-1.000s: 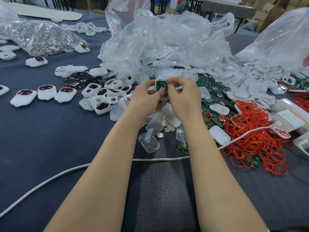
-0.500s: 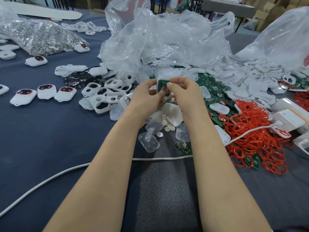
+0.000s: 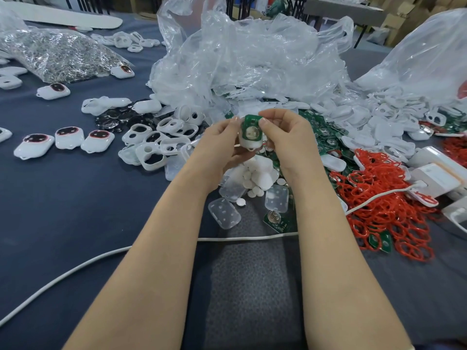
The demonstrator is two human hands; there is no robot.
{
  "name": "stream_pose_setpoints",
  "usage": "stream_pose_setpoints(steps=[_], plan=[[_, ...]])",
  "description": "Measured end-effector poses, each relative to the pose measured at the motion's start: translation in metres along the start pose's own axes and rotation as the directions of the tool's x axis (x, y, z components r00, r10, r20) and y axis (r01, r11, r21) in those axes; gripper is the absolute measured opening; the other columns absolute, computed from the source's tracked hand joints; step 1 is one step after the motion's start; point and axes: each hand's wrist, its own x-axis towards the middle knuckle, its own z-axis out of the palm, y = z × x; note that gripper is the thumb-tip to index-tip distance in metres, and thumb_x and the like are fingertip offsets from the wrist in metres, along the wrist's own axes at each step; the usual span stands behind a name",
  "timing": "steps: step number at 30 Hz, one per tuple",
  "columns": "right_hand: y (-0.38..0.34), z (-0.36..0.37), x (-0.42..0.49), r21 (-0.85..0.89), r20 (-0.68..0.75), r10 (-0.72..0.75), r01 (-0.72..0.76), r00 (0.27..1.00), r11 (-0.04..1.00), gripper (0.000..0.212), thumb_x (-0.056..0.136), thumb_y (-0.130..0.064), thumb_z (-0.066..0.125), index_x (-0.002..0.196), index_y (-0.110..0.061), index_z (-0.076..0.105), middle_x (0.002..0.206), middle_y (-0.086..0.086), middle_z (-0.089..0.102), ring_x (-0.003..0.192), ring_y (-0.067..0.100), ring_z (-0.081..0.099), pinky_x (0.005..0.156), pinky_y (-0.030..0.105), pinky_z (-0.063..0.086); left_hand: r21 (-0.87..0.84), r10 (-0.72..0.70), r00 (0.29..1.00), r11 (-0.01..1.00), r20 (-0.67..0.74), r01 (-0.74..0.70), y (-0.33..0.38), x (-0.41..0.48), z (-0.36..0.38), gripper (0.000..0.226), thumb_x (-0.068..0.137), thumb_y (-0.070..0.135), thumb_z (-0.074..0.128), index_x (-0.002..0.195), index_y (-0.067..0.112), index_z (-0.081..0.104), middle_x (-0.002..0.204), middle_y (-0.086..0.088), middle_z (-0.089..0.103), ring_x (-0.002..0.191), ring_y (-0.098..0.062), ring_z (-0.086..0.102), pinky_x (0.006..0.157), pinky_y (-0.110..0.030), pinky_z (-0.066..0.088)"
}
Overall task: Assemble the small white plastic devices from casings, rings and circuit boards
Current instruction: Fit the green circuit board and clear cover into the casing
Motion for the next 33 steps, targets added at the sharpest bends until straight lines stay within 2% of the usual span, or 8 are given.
stream_pose_setpoints(steps=[5,11,13,17,21,24,29,33], plan=[[0.0006,-0.0043,0.0013,0.144,-0.007,0.023,-0.022,1.000,0.989,0.018,0.091,-0.005,0.060,0.082,-0.020,0.066,0.066,-0.004,0.056,0.049,-0.004,0.047,0.049,0.013,0.039,-0.004,-0.002,1.000,1.000,0.026,0.003,0.0014,-0.0021,0.0006,0.018,0.102,0.012,0.042,0.099,0.015,0.059,0.097,-0.008,0.069,0.073,-0.014,0.070,0.061,-0.019,0.056],[0.0018,-0.0046,0.0006,0.033,0.011,-0.022,0.022,1.000,0.999,0.020,0.092,-0.009,0.058,0.080,-0.024,0.064,0.071,0.000,0.055,0.052,-0.002,0.044,0.051,0.012,0.039,0.051,0.000,1.000,0.999,0.019,-0.001,0.0013,-0.0015,-0.0006,0.020,0.103,0.012,0.039,0.110,0.014,0.057,0.097,-0.006,0.069,0.075,-0.015,0.070,0.065,-0.021,0.058],[0.0017,-0.0038,0.0001,0.007,0.016,-0.020,0.020,1.000,1.000,0.020,0.092,-0.010,0.057,0.081,-0.024,0.064,0.075,0.004,0.055,0.054,-0.001,0.044,0.051,0.012,0.038,0.075,0.004,1.000,0.997,0.015,-0.005,0.0006,-0.0015,0.0000,0.020,0.104,0.013,0.038,0.108,0.016,0.057,0.095,-0.005,0.069,0.074,-0.014,0.070,0.068,-0.022,0.059],[0.0006,-0.0024,-0.0005,-0.016,0.028,-0.032,0.033,0.999,0.999,0.020,0.093,-0.008,0.056,0.081,-0.023,0.063,0.079,0.006,0.059,0.061,0.004,0.050,0.052,0.012,0.042,0.086,0.018,1.000,0.996,0.013,-0.019,0.0003,-0.0001,-0.0003,0.022,0.104,0.013,0.037,0.112,0.014,0.058,0.094,-0.004,0.068,0.072,-0.012,0.069,0.068,-0.021,0.059],[0.0007,-0.0016,-0.0007,-0.033,0.038,-0.046,0.047,0.998,0.998,0.022,0.093,-0.006,0.056,0.080,-0.023,0.062,0.078,0.003,0.059,0.057,-0.003,0.052,0.053,0.010,0.042,0.121,0.028,1.000,0.992,0.009,-0.029,-0.0006,0.0010,-0.0011,0.025,0.104,0.014,0.038,0.119,0.012,0.057,0.097,-0.006,0.069,0.079,-0.015,0.069,0.071,-0.022,0.058],[0.0008,-0.0008,-0.0004,-0.038,0.037,-0.046,0.048,0.998,0.998,0.023,0.092,-0.006,0.056,0.079,-0.024,0.061,0.076,0.000,0.058,0.056,-0.004,0.051,0.053,0.009,0.043,0.133,0.031,1.000,0.991,0.003,-0.031,-0.0012,0.0012,-0.0008,0.023,0.104,0.014,0.038,0.117,0.014,0.058,0.097,-0.006,0.069,0.083,-0.018,0.069,0.072,-0.023,0.058],[0.0017,0.0025,0.0010,-0.080,0.028,-0.053,0.055,0.998,0.995,0.023,0.092,-0.006,0.057,0.079,-0.024,0.060,0.084,0.003,0.061,0.073,0.009,0.054,0.059,0.011,0.047,0.148,0.039,0.999,0.988,-0.011,-0.037,-0.0019,0.0022,-0.0013,0.024,0.104,0.014,0.038,0.118,0.014,0.058,0.098,-0.006,0.069,0.087,-0.020,0.069,0.078,-0.026,0.058],[0.0013,0.0020,0.0009,-0.055,0.022,-0.042,0.043,0.999,0.998,0.021,0.092,-0.005,0.056,0.081,-0.022,0.061,0.087,0.007,0.062,0.072,0.010,0.056,0.057,0.011,0.047,0.143,0.038,0.999,0.989,-0.013,-0.036,-0.0020,0.0025,-0.0011,0.025,0.104,0.015,0.038,0.120,0.013,0.057,0.099,-0.007,0.069,0.087,-0.021,0.070,0.078,-0.027,0.058]])
